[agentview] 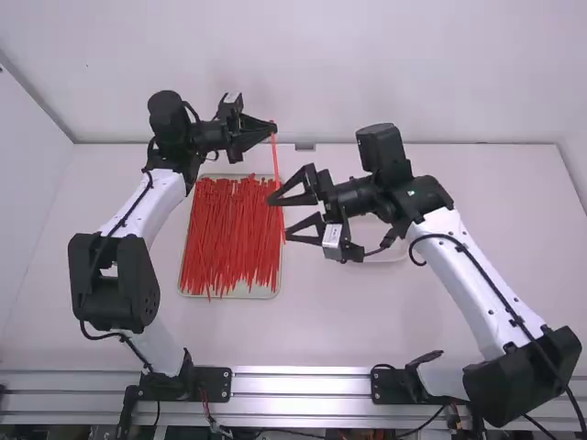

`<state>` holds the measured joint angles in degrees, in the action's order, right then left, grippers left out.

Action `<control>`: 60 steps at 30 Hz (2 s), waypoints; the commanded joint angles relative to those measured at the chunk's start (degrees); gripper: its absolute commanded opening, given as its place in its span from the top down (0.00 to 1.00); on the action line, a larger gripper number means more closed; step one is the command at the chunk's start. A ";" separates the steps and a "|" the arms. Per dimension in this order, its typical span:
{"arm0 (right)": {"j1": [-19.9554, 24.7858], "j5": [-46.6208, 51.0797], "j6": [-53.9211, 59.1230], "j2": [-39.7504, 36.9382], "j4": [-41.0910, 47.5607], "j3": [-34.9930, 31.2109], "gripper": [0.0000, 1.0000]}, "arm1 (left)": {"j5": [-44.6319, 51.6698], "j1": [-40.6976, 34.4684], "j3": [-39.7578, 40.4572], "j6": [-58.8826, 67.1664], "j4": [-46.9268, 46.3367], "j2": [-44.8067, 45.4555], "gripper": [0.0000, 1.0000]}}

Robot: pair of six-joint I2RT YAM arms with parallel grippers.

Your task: Fasten the cable tie

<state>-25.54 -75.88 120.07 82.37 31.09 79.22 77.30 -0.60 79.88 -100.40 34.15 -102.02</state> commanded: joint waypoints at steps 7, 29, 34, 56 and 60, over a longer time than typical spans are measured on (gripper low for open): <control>-0.33 -0.87 -0.02 -0.28 -0.68 1.40 0.26 | 0.28 0.26 1.18 -3.10 1.44 0.02 0.98; -0.35 -0.81 -0.02 -0.28 -0.76 1.38 1.00 | 1.33 -0.09 1.16 2.49 -0.92 0.00 0.98; -0.33 0.11 -0.31 -0.28 -2.01 1.38 0.84 | 1.77 -0.13 1.16 3.04 -0.98 0.00 0.98; -0.35 2.49 -0.02 -0.28 -2.89 1.40 0.81 | 3.30 -0.94 1.16 6.43 -4.79 0.00 0.98; -0.33 2.36 -0.20 -0.28 -2.86 1.38 1.00 | 3.30 -0.85 1.16 6.43 -4.76 0.00 0.98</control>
<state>-25.76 -73.25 120.01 82.39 28.27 79.22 79.35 -1.10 79.88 -94.87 29.15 -102.04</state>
